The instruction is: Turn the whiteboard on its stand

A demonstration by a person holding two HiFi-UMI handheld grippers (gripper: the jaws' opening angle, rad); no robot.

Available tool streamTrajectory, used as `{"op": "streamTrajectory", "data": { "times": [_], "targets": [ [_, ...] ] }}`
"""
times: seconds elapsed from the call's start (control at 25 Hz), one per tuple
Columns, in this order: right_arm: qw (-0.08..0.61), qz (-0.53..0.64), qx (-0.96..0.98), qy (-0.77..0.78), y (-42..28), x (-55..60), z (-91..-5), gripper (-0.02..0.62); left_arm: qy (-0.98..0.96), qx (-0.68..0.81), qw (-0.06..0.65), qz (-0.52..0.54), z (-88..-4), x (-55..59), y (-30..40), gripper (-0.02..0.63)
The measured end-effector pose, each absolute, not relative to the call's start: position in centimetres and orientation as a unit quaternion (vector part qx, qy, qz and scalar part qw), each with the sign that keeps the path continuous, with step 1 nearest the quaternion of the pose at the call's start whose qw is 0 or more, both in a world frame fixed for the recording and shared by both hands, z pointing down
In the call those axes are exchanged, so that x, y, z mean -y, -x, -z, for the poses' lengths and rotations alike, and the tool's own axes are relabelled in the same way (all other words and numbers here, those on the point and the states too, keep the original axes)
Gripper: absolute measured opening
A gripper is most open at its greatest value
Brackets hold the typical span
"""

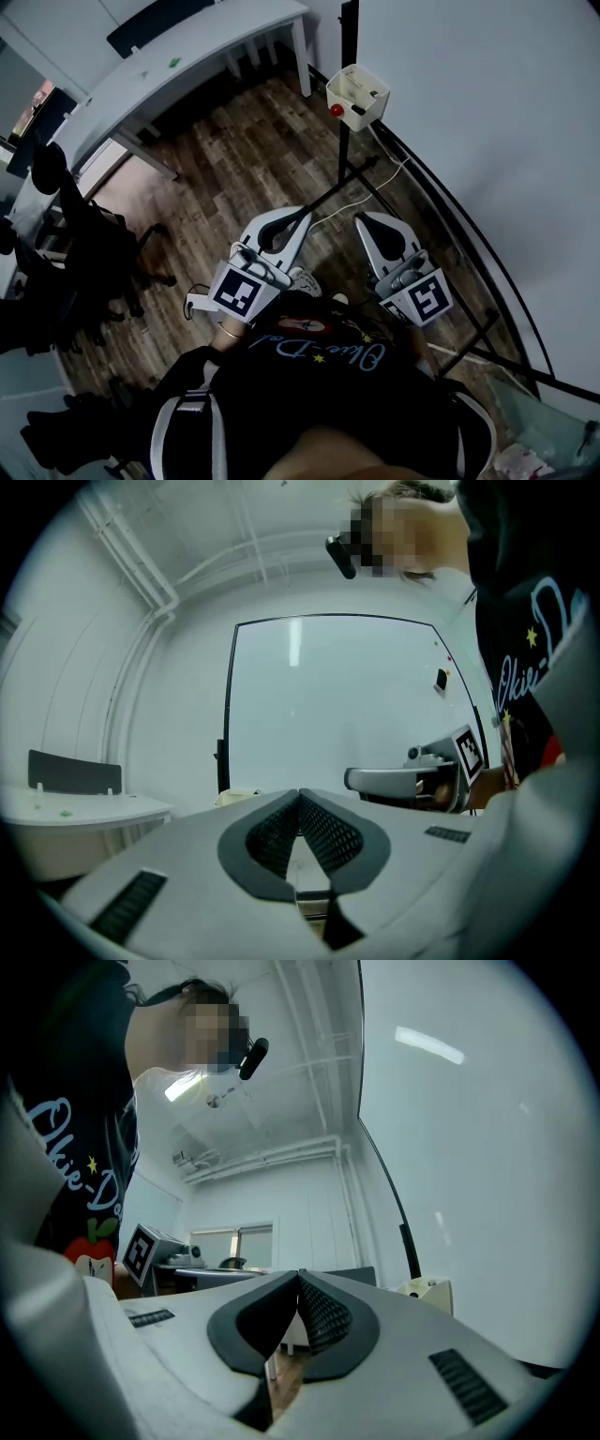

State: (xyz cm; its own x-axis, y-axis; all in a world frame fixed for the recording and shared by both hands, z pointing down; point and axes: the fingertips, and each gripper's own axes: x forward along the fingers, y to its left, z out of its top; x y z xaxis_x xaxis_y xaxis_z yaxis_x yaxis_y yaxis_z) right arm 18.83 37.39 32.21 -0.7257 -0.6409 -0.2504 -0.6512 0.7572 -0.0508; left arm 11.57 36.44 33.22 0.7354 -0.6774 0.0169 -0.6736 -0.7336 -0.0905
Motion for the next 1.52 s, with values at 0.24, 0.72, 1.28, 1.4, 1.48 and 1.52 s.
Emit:
{"op": "streamTrajectory", "data": {
  "times": [0.24, 0.72, 1.28, 1.4, 1.48, 1.52],
  "targets": [
    [0.121, -0.016, -0.936, 0.331, -17.7, -37.2, -32.3, 0.038, 0.923, -0.383, 0.033, 0.017, -33.4, -36.3, -10.1, 0.011],
    [0.048, -0.092, -0.926, 0.363, -15.4, -32.3, -31.8, 0.038, 0.936, -0.35, 0.038, -0.004, -33.0, -30.8, -9.1, 0.011],
    [0.055, -0.071, -0.927, 0.365, -9.8, -24.3, -31.3, 0.038, 0.935, -0.354, 0.025, -0.006, -33.3, -23.2, -2.8, 0.011],
    [0.054, -0.068, -0.926, 0.368, -8.7, -22.9, -31.2, 0.038, 0.936, -0.352, 0.022, -0.006, -33.4, -21.8, -1.6, 0.011],
    [0.05, -0.068, -0.926, 0.369, -8.2, -22.1, -31.2, 0.038, 0.937, -0.348, 0.021, -0.006, -33.4, -21.1, -1.3, 0.011],
    [0.049, -0.068, -0.925, 0.37, -7.9, -21.7, -31.2, 0.038, 0.939, -0.344, 0.022, -0.008, -33.3, -20.7, -1.2, 0.011]
  ]
}}
